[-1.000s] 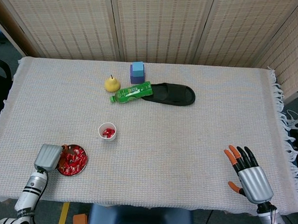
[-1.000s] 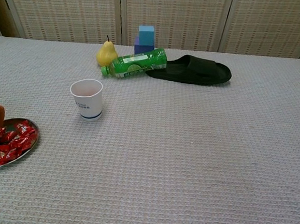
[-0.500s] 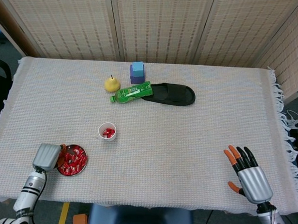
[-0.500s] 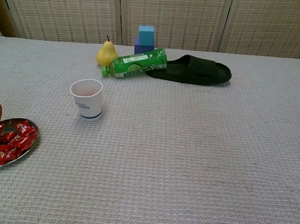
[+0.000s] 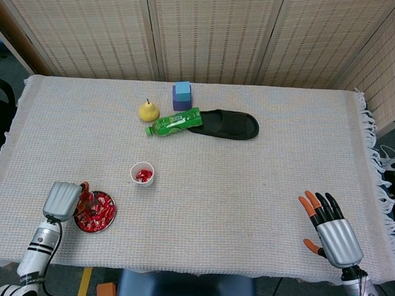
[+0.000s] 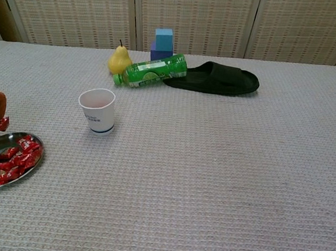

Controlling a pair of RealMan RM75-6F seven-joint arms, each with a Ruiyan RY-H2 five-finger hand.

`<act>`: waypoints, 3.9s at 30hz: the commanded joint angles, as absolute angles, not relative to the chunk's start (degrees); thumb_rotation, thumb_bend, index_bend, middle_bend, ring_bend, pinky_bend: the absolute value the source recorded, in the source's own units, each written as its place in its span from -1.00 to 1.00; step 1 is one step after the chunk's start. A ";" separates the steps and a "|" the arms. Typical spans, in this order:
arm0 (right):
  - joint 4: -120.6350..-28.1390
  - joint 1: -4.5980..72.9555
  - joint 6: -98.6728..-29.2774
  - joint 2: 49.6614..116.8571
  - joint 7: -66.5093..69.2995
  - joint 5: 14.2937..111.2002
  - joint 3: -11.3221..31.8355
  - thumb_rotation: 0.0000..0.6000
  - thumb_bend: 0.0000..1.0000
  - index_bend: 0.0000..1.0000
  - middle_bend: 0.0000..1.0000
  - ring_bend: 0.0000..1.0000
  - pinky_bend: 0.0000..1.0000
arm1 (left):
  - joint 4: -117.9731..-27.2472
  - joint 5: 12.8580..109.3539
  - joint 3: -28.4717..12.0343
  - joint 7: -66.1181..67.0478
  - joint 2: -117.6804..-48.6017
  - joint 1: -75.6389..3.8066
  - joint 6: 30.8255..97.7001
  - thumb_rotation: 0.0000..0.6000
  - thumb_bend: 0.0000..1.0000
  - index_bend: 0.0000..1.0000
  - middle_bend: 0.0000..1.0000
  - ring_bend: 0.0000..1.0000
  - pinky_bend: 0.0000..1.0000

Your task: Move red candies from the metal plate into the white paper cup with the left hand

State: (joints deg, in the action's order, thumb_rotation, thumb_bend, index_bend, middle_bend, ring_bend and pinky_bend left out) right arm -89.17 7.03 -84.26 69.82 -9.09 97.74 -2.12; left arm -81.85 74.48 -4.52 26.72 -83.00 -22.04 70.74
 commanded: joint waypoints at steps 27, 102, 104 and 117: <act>-88.71 8.16 -81.20 69.87 -8.60 92.04 0.25 1.00 -0.88 -1.00 -1.00 -1.00 -1.00 | -89.79 68.39 -13.78 40.45 -87.65 -38.31 62.99 1.00 -0.18 0.24 1.00 1.00 1.00; -89.20 8.00 -81.80 68.94 -7.52 91.37 0.31 1.00 -0.88 -1.00 -1.00 -1.00 -1.00 | -84.71 65.82 -9.69 35.24 -89.97 -42.51 62.71 1.00 -0.21 -0.71 0.53 1.00 1.00; -89.19 8.00 -81.80 68.92 -7.47 91.44 0.26 1.00 -0.88 -1.00 -1.00 -1.00 -1.00 | -84.94 66.36 -9.62 35.00 -89.89 -42.39 63.22 1.00 -0.22 -0.71 0.53 1.00 1.00; -89.38 7.77 -82.74 68.63 -6.73 93.60 -0.68 1.00 -0.88 -1.00 -1.00 -1.00 -1.00 | -94.31 75.80 -0.37 25.42 -81.52 -31.78 72.46 1.00 -0.22 -0.62 0.98 1.00 1.00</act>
